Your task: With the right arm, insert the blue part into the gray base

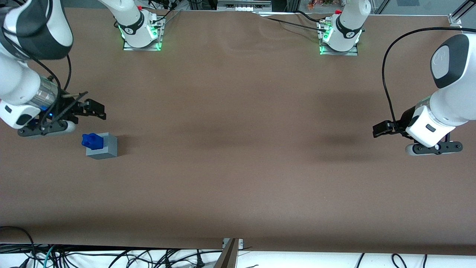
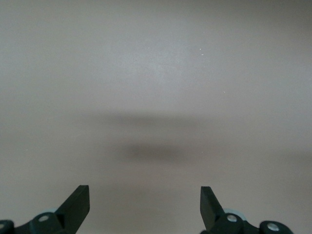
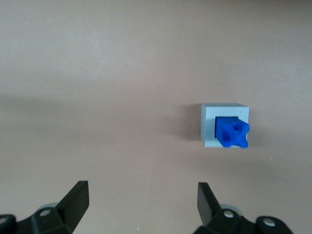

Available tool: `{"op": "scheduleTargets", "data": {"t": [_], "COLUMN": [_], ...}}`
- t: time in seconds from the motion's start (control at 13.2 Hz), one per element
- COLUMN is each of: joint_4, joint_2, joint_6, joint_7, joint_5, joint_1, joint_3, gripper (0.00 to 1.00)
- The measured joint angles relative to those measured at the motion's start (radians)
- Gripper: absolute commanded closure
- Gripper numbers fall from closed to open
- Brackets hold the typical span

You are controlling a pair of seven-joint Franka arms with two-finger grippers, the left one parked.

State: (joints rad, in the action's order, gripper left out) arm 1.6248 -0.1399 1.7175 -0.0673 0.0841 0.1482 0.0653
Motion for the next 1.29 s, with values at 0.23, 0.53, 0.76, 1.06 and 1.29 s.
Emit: {"op": "scheduleTargets", "data": {"t": [0.23,0.53,0.76,1.06,1.29], "joint_4": [0.0,0.0,0.0,0.003,0.005], "joint_2": [0.034,0.034,0.066,0.115,0.116], "joint_6": [-0.041,-0.055,-0.109,-0.148,-0.149], "joint_7": [0.003,0.006,0.01,0.011,0.014], "joint_5": [-0.01,-0.035,-0.04,-0.061,-0.085], "joint_1": [0.0,0.0,-0.001,-0.003,-0.017], "joint_3": [0.0,-0.005,-0.004,-0.015,-0.044], "gripper": [0.01,0.01,0.01,0.01,0.01]}}
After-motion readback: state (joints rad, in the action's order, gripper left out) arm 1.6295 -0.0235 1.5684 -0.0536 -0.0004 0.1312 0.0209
